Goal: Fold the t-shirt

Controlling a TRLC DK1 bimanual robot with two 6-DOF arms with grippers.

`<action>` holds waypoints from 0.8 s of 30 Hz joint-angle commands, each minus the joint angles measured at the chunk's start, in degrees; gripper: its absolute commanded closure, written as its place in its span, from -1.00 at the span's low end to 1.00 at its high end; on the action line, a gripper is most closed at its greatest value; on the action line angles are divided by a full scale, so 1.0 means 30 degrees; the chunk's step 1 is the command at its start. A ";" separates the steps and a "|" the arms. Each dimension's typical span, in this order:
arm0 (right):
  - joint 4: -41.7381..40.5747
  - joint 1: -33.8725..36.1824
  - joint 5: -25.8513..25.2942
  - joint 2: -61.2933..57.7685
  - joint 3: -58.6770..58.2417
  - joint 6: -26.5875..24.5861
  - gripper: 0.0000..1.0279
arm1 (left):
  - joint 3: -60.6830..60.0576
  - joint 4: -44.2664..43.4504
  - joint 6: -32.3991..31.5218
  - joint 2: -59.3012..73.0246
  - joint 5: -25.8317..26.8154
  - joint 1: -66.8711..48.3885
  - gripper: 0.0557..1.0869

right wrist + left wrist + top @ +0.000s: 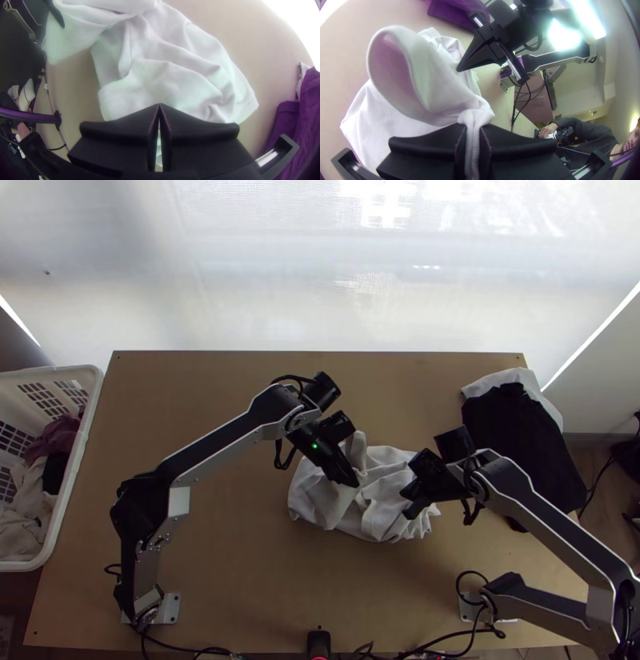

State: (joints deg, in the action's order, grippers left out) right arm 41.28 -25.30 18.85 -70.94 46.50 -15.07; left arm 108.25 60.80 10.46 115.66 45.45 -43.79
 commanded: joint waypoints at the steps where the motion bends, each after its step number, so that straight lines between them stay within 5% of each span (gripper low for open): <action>1: 0.1388 0.2164 -0.0014 0.2493 -0.0530 -0.0309 0.95 | 0.1506 -0.0372 -0.0381 0.1555 -0.0004 -0.1165 0.93; 9: 0.3028 0.4449 -0.0014 0.4837 -0.0940 -0.1129 0.95 | 0.3908 -0.0841 -0.0820 0.3694 -0.0004 -0.2220 0.93; 24: 0.3936 0.5240 -0.0014 0.7122 -0.2053 -0.1158 0.95 | 0.7014 -0.2921 -0.2285 0.7239 -0.0004 -0.2630 0.90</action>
State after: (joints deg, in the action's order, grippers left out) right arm 51.90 -10.90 18.83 -52.27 41.65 -18.48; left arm 127.20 55.46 5.26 133.64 45.45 -51.00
